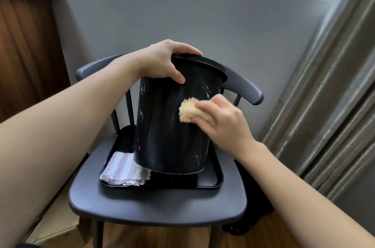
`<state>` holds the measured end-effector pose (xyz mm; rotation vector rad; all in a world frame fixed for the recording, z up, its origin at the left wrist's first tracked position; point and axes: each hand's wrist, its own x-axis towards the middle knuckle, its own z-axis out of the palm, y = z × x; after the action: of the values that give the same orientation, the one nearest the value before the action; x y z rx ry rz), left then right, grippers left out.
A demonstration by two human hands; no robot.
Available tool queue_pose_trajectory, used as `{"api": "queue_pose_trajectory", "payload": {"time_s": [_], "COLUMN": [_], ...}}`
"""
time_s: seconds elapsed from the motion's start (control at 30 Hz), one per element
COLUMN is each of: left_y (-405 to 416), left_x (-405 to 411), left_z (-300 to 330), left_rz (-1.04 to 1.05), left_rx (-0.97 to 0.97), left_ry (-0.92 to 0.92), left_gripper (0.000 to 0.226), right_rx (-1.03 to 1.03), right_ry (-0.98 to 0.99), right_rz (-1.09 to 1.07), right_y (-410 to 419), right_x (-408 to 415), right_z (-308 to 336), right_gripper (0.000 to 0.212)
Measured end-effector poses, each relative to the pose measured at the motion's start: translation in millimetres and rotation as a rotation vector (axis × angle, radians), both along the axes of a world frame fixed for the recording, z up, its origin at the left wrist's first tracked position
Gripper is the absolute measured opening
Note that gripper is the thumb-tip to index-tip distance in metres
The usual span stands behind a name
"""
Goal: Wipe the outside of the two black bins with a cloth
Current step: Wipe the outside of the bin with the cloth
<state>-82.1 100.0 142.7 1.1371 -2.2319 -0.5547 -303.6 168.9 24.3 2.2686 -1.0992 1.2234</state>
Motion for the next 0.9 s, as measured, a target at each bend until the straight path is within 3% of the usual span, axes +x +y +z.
{"api": "queue_pose_trajectory", "payload": {"time_s": [0.13,0.37,0.77,0.9], "left_y": [1,3,8,14], "left_x": [1,-2,-2,-16], "left_z": [0,0,2,2], "left_rz": [-0.008,0.000,0.020,0.113], "left_rx": [-0.002,-0.048,-0.034,-0.185], "left_ry": [-0.007,-0.062,-0.086,-0.196], "left_gripper": [0.075,0.077,0.075,0.070], "right_rx": [0.007,0.065,0.047,0.082], "right_ry": [0.056,-0.158,-0.215,-0.228], "right_rz": [0.022,-0.138,-0.204,-0.180], "right_y": [6,-17,-22,-20], "right_x": [-1,14,-9,-2], "right_z": [-6,50,48,47], "right_gripper": [0.025,0.029,0.025,0.024]}}
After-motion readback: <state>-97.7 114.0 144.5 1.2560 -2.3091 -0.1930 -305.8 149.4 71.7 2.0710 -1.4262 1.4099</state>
